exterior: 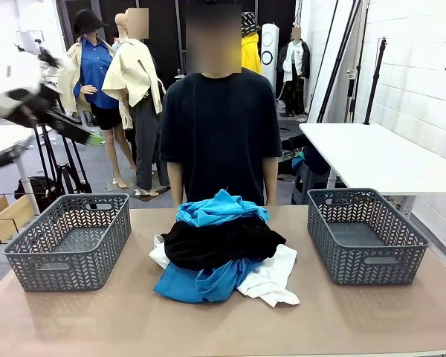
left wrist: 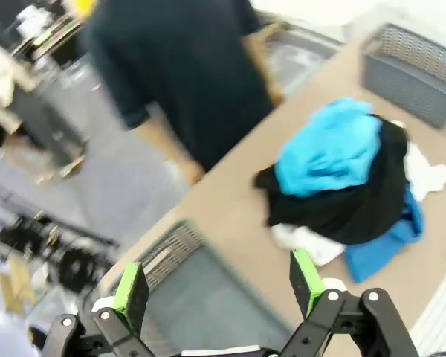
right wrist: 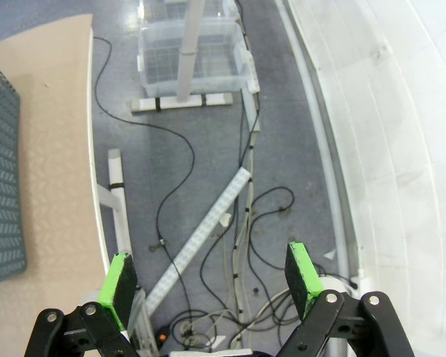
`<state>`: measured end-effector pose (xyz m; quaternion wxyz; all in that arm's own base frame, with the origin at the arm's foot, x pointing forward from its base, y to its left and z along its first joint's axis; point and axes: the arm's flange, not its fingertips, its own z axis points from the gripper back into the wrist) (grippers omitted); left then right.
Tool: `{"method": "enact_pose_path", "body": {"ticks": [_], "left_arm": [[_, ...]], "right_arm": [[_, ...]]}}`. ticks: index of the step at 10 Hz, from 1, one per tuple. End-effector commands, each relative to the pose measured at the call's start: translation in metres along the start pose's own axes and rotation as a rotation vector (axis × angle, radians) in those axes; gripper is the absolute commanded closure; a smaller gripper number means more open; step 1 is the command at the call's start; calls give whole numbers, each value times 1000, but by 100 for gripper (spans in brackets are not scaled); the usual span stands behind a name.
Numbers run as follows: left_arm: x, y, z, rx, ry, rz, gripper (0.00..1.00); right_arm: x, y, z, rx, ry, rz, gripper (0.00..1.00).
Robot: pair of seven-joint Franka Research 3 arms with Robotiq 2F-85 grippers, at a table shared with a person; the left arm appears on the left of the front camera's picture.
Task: Sort the tops and bottoms.
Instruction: Lift clothes from the center of the table with your left hand.
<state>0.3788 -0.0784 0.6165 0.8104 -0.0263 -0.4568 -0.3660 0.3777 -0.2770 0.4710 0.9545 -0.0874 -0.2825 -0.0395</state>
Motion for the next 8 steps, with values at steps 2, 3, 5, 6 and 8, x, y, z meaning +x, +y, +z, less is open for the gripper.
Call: {"method": "enact_pose_path", "body": {"ticks": [2, 3, 5, 6, 8], "left_arm": [[21, -51, -92, -211, 110, -117, 0], [26, -72, -126, -259, 180, -116, 0], [24, -111, -188, -275, 281, -135, 0], [17, -112, -198, -274, 310, -119, 0], [7, -122, -168, -266, 247, -116, 0]], "right_arm": [[-1, -2, -3, 4, 2, -6, 0], [-1, -2, -3, 4, 2, -6, 0], [-1, -2, -3, 4, 2, -6, 0], [-1, -2, -3, 4, 2, -6, 0], [-1, -2, -3, 4, 2, -6, 0]]}}
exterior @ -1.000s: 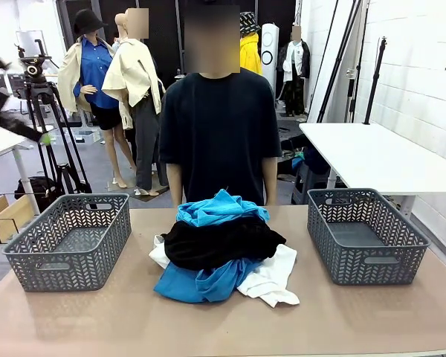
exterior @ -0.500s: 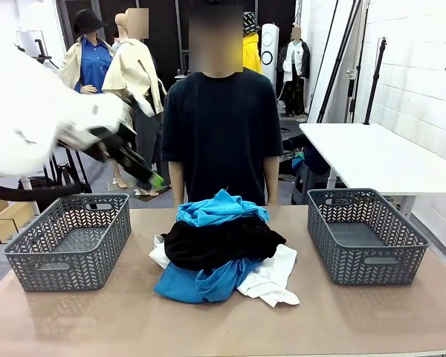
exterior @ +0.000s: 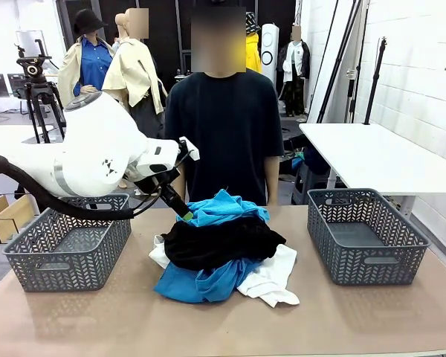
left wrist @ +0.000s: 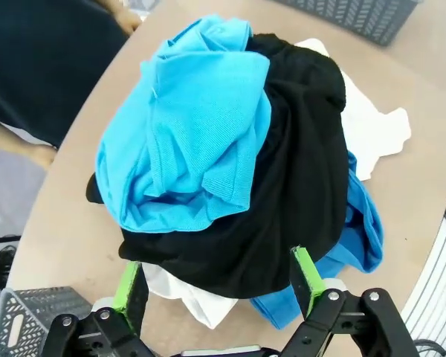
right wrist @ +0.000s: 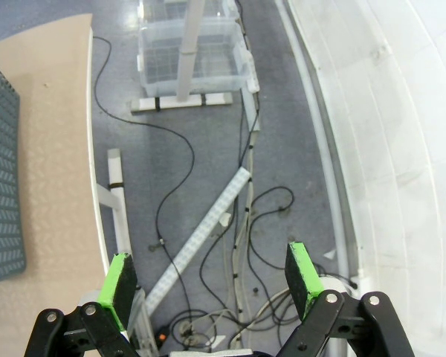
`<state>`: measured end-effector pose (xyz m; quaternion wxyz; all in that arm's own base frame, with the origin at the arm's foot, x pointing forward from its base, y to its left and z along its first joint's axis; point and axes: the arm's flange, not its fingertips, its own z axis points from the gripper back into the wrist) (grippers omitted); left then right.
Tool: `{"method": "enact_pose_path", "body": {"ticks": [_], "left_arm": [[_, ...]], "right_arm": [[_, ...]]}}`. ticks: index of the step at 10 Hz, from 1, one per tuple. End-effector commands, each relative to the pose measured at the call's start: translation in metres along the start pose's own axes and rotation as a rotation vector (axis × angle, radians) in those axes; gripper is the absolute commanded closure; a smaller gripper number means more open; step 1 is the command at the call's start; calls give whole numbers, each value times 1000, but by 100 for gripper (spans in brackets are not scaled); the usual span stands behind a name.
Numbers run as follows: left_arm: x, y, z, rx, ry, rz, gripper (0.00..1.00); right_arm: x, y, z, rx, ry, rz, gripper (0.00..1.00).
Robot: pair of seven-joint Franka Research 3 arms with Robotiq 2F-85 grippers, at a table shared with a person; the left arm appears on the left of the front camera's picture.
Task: Sort the tops and bottoms.
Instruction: Lift clothes from the center of the table with your left hand.
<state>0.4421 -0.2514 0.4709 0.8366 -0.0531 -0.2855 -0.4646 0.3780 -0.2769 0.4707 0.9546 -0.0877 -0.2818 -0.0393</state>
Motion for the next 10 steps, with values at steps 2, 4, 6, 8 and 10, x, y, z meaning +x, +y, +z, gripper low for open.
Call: {"method": "enact_pose_path", "body": {"ticks": [2, 4, 6, 8, 10], "left_arm": [[-10, 0, 27, -3, -40, -14, 0], [5, 9, 5, 29, 5, 35, 0], [28, 28, -16, 17, 22, 44, 0], [46, 36, -40, -27, 19, 25, 0], [60, 41, -56, -79, 29, 32, 0]], "right_arm": [[-1, -2, -2, 4, 1, -6, 0], [-1, -2, -2, 4, 1, -6, 0], [-1, -2, -2, 4, 1, -6, 0], [-1, -2, -2, 4, 1, -6, 0], [-1, -2, -2, 4, 1, -6, 0]]}}
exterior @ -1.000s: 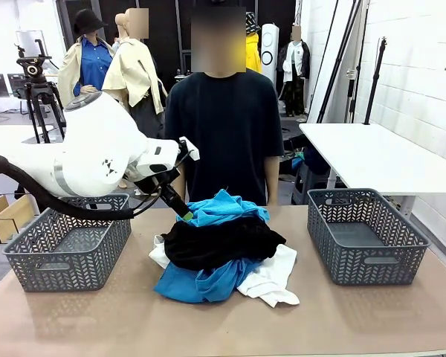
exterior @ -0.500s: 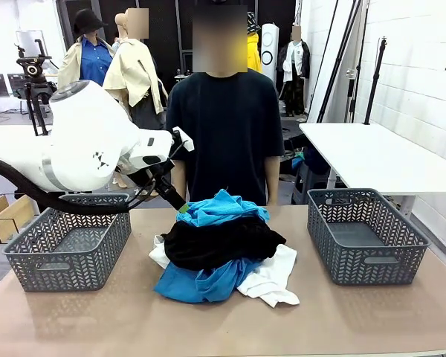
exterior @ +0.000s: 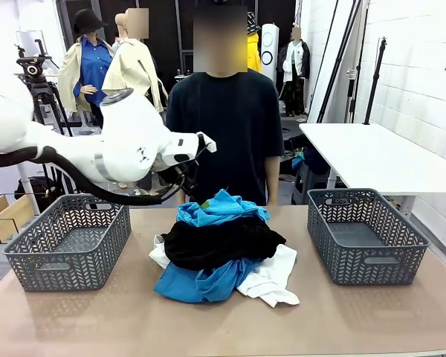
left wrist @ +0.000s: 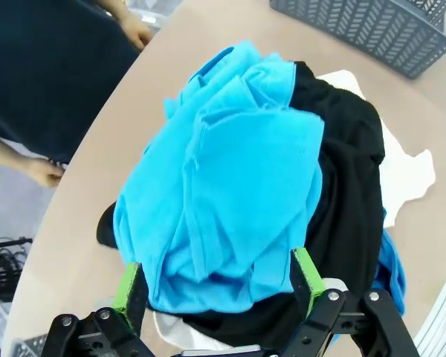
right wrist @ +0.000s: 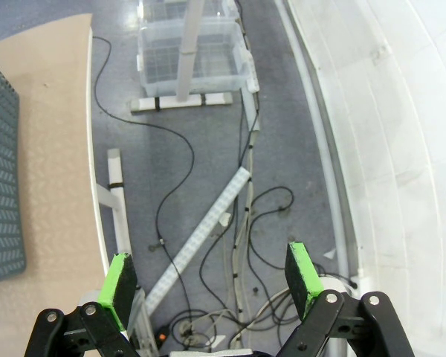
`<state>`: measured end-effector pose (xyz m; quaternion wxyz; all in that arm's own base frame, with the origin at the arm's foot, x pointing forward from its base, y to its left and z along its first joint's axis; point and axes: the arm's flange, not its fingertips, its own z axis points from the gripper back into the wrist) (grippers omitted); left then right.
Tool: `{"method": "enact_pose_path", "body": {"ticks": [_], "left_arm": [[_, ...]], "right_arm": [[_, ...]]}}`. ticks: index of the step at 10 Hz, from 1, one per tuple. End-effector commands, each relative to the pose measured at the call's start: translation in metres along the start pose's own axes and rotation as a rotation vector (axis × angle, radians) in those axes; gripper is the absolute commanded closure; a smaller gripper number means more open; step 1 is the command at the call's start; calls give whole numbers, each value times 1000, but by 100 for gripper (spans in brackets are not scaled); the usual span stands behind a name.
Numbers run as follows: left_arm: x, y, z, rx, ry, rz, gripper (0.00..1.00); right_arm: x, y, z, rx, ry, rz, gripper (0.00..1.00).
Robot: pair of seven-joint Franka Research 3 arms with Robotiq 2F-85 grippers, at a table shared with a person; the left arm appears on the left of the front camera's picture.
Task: Sort the tops and bottoms.
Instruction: Lift clothes from the center of the table with your left hand.
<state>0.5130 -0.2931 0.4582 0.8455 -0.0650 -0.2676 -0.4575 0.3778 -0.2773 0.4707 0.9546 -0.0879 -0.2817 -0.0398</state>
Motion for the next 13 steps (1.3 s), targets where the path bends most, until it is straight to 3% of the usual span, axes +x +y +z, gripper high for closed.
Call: {"method": "enact_pose_path", "body": {"ticks": [1, 7, 8, 12, 13], "left_arm": [[12, 15, -11, -53, 10, 8, 0], [16, 10, -45, -114, 84, -8, 0], [15, 10, -46, -121, 80, -14, 9], [13, 9, -41, -115, 69, -15, 88], [12, 9, -40, -118, 66, -14, 100]], "right_arm": [[-1, -2, -2, 5, 1, -6, 0], [-1, -2, -2, 5, 1, -6, 0], [-1, -2, -2, 5, 1, -6, 0], [-1, -2, -2, 5, 1, -6, 0], [-1, -2, -2, 5, 1, -6, 0]]}}
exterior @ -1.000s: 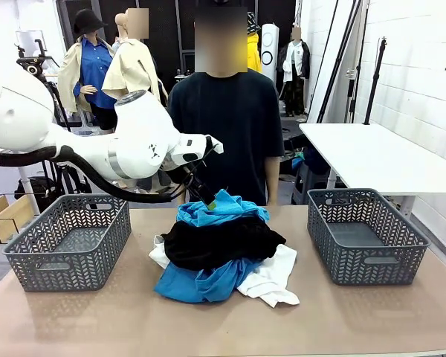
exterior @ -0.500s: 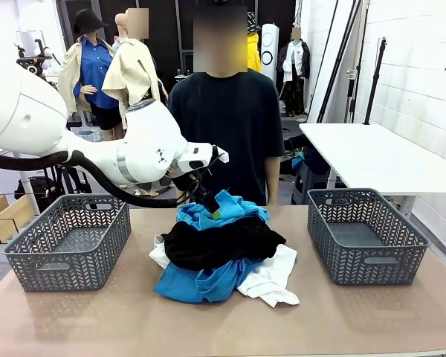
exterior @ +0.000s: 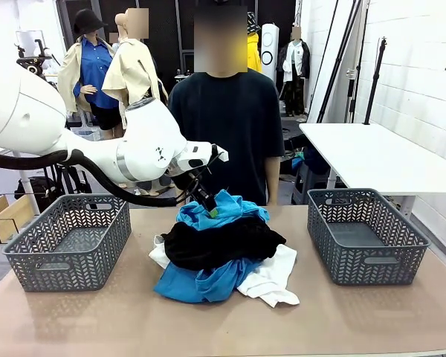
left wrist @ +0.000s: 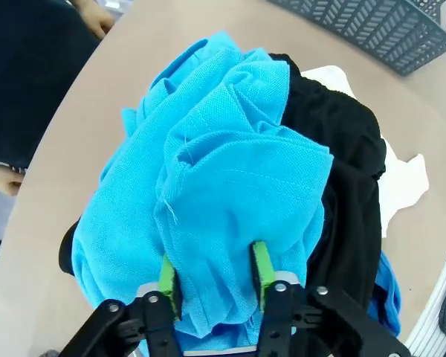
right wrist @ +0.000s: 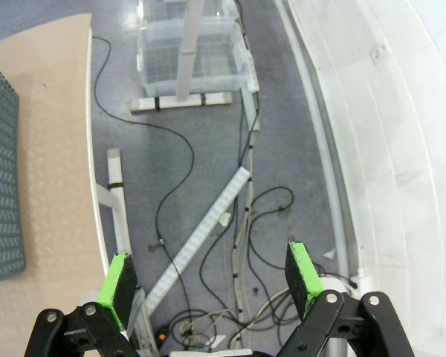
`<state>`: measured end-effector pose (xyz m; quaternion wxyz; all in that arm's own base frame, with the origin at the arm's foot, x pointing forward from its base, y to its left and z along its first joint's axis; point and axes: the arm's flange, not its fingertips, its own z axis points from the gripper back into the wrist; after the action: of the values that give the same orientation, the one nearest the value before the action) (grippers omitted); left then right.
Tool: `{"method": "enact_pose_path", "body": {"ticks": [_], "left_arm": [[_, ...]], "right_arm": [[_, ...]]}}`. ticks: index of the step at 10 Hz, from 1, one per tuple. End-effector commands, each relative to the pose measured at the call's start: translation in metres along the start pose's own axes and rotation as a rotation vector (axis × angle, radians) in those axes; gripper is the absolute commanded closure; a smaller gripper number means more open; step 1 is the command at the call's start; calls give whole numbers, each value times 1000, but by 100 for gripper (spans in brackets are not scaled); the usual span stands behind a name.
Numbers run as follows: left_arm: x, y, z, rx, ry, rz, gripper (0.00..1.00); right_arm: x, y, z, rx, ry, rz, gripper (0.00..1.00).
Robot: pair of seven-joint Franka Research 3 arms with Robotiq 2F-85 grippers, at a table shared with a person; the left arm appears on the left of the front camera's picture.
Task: Sort the tops and bottoms.
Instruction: Lift clothes from the center of the table with your left hand.
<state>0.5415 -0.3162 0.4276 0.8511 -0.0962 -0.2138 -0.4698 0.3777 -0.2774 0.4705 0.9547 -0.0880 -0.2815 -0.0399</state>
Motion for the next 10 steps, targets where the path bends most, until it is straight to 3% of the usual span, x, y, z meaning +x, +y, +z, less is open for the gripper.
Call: {"method": "enact_pose_path", "body": {"ticks": [1, 6, 8, 10], "left_arm": [[-3, 2, 6, -10, -1, -27, 100], [-2, 0, 14, -14, -25, -26, 100], [12, 9, 45, 25, -63, -31, 100], [36, 19, 105, 61, -127, -37, 100]], "right_arm": [[-1, -2, -2, 5, 0, -5, 0], [-1, -2, -2, 5, 0, -5, 0], [-1, -2, -2, 5, 0, -5, 0], [-1, -2, -2, 5, 0, -5, 0]]}}
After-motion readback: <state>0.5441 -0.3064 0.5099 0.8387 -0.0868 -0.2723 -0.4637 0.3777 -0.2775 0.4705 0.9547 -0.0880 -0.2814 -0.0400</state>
